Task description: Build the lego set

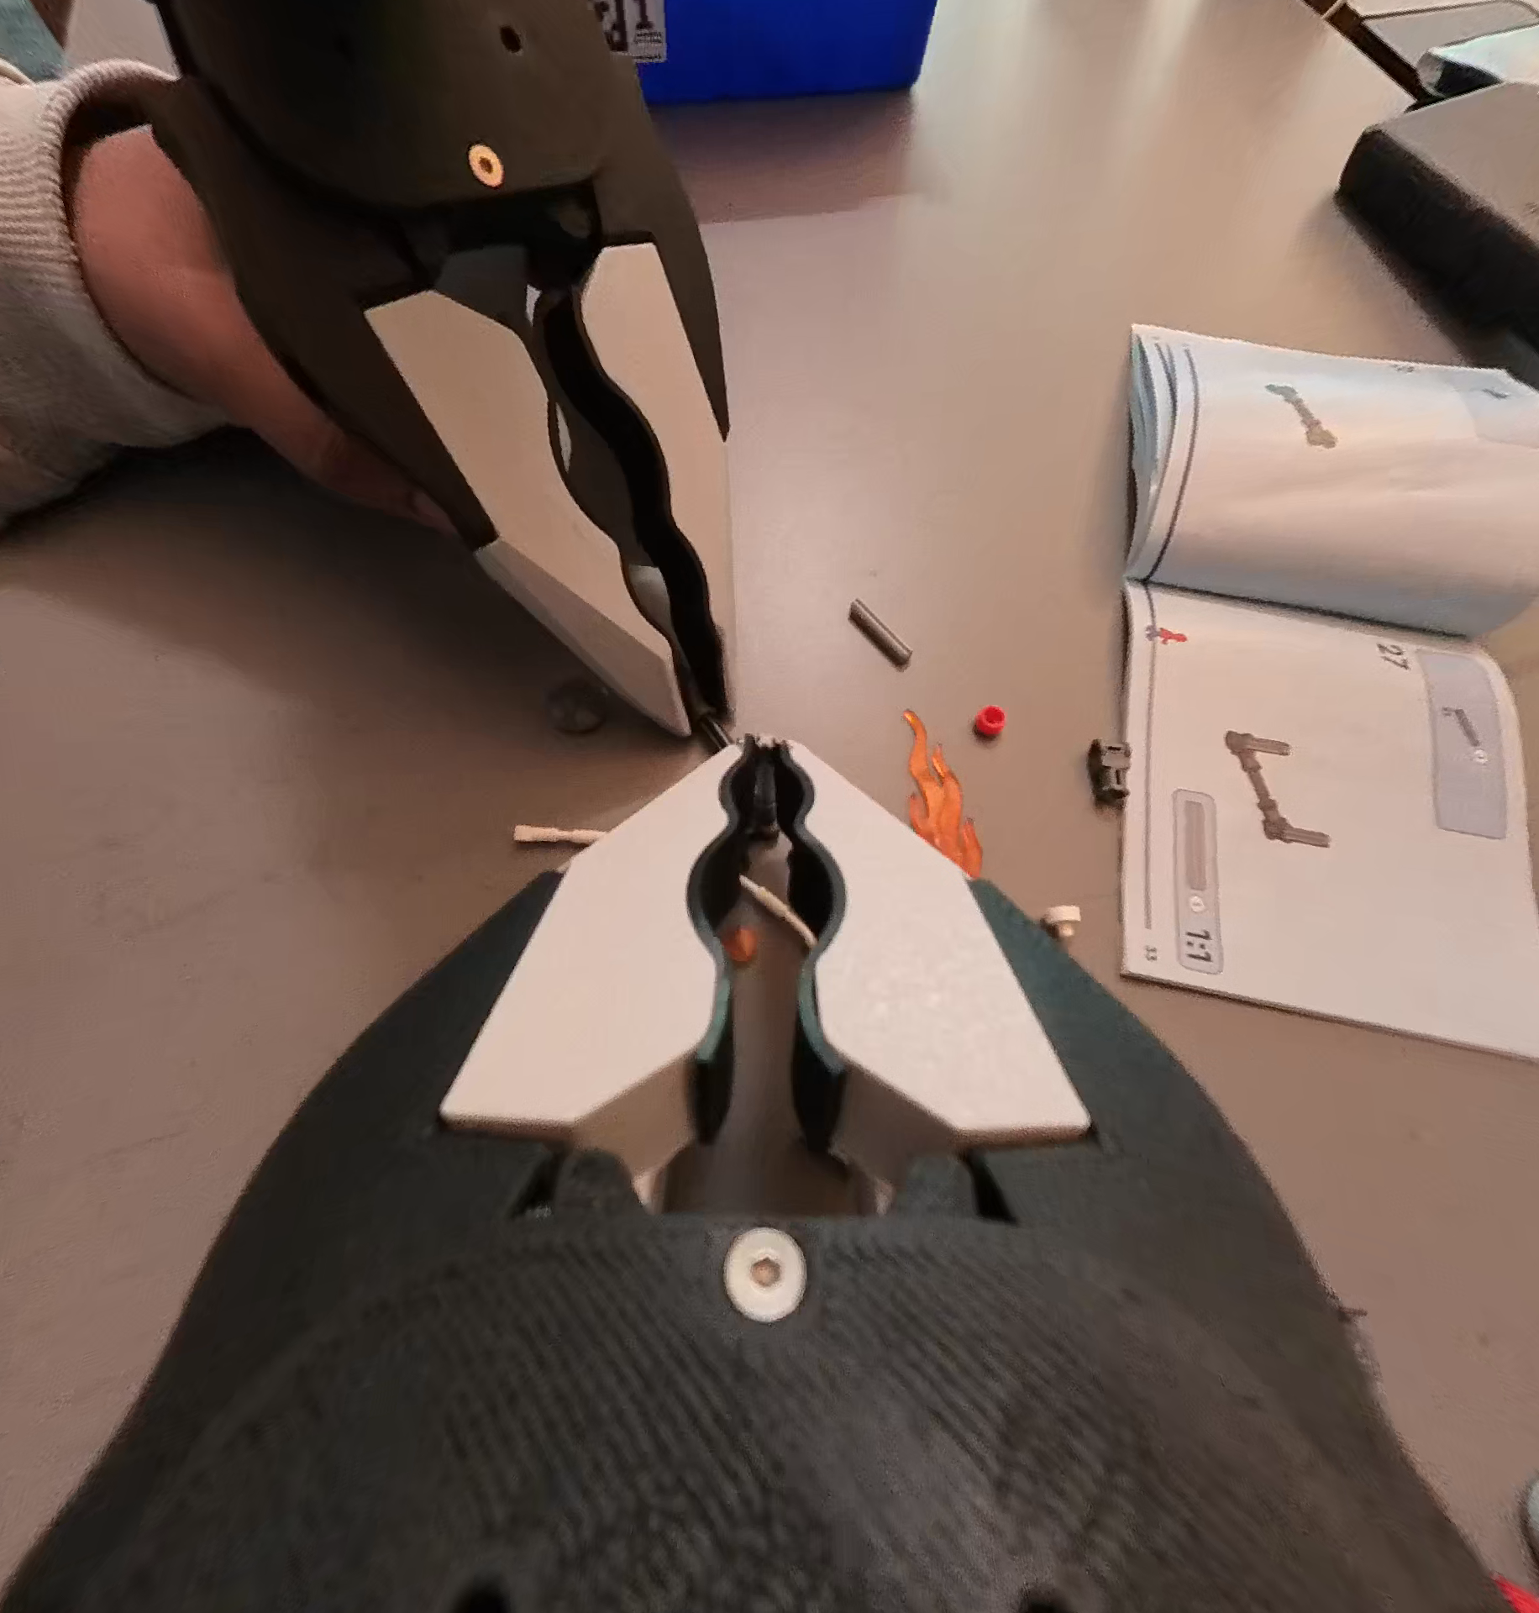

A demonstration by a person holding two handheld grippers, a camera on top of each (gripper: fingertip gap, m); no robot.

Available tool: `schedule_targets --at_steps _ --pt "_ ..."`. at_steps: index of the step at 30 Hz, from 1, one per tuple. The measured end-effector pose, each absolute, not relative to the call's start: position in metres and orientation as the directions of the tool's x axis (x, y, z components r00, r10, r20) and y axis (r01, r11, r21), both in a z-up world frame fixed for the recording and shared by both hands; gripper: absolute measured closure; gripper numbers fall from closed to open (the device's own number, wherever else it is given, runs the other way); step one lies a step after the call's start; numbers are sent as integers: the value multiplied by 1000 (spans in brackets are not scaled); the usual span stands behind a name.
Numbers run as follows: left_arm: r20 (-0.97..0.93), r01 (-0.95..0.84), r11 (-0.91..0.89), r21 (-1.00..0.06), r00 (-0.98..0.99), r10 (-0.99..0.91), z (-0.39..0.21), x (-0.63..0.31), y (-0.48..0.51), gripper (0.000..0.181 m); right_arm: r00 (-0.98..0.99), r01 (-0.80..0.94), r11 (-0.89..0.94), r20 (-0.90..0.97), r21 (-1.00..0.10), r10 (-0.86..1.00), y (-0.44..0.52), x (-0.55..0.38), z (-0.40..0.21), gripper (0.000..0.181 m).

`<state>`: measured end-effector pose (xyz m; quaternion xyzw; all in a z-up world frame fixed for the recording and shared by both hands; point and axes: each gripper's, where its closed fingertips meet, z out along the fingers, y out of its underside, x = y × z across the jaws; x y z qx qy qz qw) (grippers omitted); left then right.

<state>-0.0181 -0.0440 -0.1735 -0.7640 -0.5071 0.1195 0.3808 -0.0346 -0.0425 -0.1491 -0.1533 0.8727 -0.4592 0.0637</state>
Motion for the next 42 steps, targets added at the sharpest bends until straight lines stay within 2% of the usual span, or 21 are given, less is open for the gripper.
schedule_targets --at_steps 5,10,25,29,30,32,35,39,40,42 --pt "198 682 -200 -704 458 867 -174 -18 -44 174 -943 -161 534 -30 -830 -330 -41 -35 -149 180" --pt "193 681 -203 -704 458 868 -174 -18 -44 174 -938 -200 525 6 -828 -347 -41 -35 -150 181" --pt "209 684 -195 -703 460 863 -174 -18 -42 174 -942 -125 588 -90 -799 -323 -39 -37 -157 181" --pt "227 689 -185 -701 461 858 -173 -18 -42 174 -942 -149 576 -62 -804 -330 -39 -36 -157 180" --pt "230 687 -179 -704 459 858 -172 -18 -42 169 -940 -162 572 -50 -804 -337 -38 -36 -156 177" --pt "221 665 -172 -727 464 858 -166 -19 -45 157 -943 -180 553 -18 -813 -333 -39 -38 -149 147" --pt "165 626 -173 -761 444 880 -140 -25 -64 147 -954 -155 436 19 -887 -301 -39 -44 -114 145" --pt "-36 561 -250 -789 364 931 -80 -74 -114 139 -972 -132 261 73 -956 -224 -34 -56 -70 154" --pt "-128 559 -305 -771 333 934 -68 -96 -130 142 -976 -134 233 87 -963 -202 -32 -60 -65 155" --pt "-344 614 -432 -660 264 901 -54 -141 -166 151 -980 -155 206 124 -966 -155 -31 -69 -59 156"
